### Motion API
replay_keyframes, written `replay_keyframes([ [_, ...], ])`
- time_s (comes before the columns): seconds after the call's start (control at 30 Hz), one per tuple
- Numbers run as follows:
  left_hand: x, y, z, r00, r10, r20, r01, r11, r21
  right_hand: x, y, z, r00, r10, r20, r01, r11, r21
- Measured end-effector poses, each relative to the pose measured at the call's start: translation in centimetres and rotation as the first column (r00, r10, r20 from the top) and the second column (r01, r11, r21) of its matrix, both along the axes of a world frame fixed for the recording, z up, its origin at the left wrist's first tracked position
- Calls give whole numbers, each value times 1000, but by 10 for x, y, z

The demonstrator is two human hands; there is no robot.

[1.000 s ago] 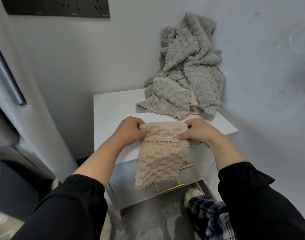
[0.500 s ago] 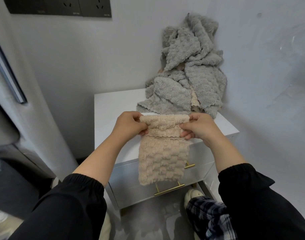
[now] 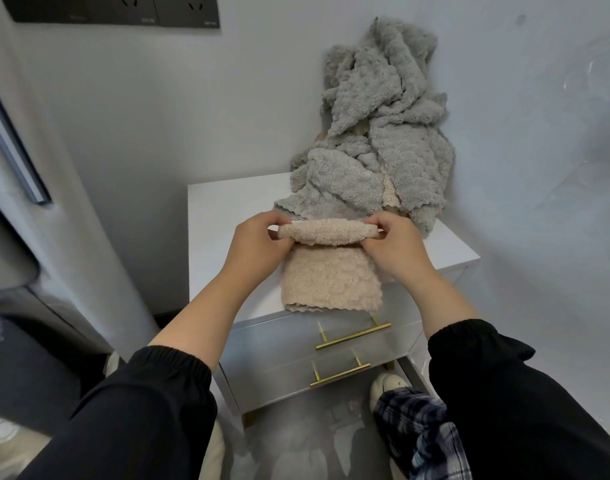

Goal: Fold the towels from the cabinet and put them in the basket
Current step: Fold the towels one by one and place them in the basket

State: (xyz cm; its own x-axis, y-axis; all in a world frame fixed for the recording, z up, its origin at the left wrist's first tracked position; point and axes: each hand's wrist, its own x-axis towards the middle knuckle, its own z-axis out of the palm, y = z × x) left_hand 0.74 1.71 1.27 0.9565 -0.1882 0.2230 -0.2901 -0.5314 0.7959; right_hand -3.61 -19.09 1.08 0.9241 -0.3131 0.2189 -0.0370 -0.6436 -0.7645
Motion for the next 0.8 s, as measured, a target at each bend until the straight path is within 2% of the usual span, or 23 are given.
replay_keyframes([
  [0.13, 3, 5, -6, 997, -53, 52, 40, 973, 228, -5, -3, -1, 998, 34, -54, -42, 989, -144],
  [0.3, 5, 12, -9, 982, -180, 53, 147, 911, 386, -8, -6, -3, 987, 42, -157, -88, 952, -295],
  [0.4, 1, 10, -7, 983, -179, 31, 157, 922, 353, -9, -6, -3, 975, 81, -206, -123, 973, -198],
  [0.47, 1, 6, -9, 989, -146, 11, 136, 946, 295, -8, -6, -5, 981, 86, -173, -104, 990, -94],
  [0.53, 4, 2, -13, 993, -115, -11, 114, 958, 264, -5, -6, -8, 986, 72, -153, -88, 991, -99],
  [0.63, 4, -2, -16, 994, -75, -82, 95, 956, 277, -1, -4, -12, 976, 68, -208, -85, 993, -77],
  [0.8, 0, -3, -11, 975, -140, -174, 166, 976, 145, -2, -2, -2, 946, 149, -286, -152, 988, 12],
])
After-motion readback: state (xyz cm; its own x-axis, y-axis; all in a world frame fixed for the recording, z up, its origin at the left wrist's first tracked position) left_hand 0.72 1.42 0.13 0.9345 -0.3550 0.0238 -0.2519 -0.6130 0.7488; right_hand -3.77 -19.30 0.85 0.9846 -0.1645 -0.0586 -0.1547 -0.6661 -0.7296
